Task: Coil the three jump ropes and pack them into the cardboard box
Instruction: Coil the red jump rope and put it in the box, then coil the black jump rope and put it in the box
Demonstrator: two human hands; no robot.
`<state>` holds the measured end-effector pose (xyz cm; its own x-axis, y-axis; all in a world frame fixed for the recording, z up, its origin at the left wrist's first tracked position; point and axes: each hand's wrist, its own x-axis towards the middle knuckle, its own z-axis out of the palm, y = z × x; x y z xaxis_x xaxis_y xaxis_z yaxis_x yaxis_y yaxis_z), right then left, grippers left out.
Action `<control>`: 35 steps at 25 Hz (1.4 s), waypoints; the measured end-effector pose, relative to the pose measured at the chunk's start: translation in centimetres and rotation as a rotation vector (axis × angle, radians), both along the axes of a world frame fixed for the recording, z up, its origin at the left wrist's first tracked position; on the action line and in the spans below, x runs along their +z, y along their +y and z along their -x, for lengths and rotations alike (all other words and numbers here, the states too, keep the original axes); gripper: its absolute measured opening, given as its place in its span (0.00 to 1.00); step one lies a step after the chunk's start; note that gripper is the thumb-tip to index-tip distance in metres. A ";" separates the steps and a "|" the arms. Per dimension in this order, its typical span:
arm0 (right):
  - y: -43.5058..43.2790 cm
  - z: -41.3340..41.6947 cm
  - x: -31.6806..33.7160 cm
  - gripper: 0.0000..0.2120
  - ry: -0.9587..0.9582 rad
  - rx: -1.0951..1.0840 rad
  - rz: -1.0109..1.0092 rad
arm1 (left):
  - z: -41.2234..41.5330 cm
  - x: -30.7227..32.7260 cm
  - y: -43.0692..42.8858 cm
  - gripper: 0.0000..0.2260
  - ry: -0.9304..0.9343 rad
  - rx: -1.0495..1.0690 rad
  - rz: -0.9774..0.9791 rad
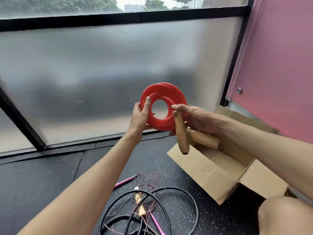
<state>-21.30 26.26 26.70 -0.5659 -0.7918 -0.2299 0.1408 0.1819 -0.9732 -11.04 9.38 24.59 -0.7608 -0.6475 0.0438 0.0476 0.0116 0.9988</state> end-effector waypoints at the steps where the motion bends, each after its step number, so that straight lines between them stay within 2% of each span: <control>1: 1.1 1.7 -1.0 0.18 -0.013 -0.037 -0.011 | 1.8 -1.0 1.0 0.18 -0.003 -0.007 -0.024; 4: 4.1 5.9 -4.3 0.16 -0.042 -0.181 -0.038 | 7.5 -4.3 4.0 0.16 -0.054 -0.065 -0.101; 5: 4.9 7.0 -5.7 0.17 -0.001 -0.254 -0.074 | 9.1 -5.3 4.8 0.16 -0.088 -0.100 -0.111; 8: 7.3 11.3 -10.7 0.31 0.162 -0.504 -0.214 | 14.7 -9.5 7.0 0.15 -0.176 -0.250 -0.073; 9: 8.0 12.2 -12.2 0.31 0.159 -0.571 -0.237 | 16.4 -11.1 7.7 0.14 -0.202 -0.287 -0.047; 12: 10.3 14.4 -17.0 0.19 0.113 -0.700 -0.282 | 20.8 -15.2 9.6 0.13 -0.273 -0.358 0.020; 15: 11.8 17.2 -21.8 0.23 0.061 -0.758 -0.376 | 24.2 -19.1 10.5 0.11 -0.370 -0.385 0.218; 19: 11.4 20.6 -25.5 0.21 -0.067 -0.707 -0.473 | 27.6 -22.4 11.3 0.14 -0.536 -0.444 0.403; 21: 10.5 21.7 -26.8 0.22 -0.018 -0.659 -0.542 | 28.8 -23.6 11.3 0.16 -0.641 -0.427 0.456; 24: 9.3 22.4 -29.4 0.31 0.049 -0.566 -0.727 | 29.6 -25.5 11.4 0.18 -0.841 -0.452 0.564; 28: 9.0 21.3 -32.8 0.28 0.165 -0.501 -0.933 | 29.5 -27.4 11.1 0.14 -1.047 -0.573 0.749; 33: 8.6 22.1 -33.4 0.27 0.194 -0.427 -1.035 | 29.6 -27.8 11.2 0.16 -1.177 -0.655 0.862; 35: 8.6 21.9 -33.0 0.29 0.187 -0.421 -1.053 | 29.2 -27.3 11.4 0.16 -1.154 -0.612 0.863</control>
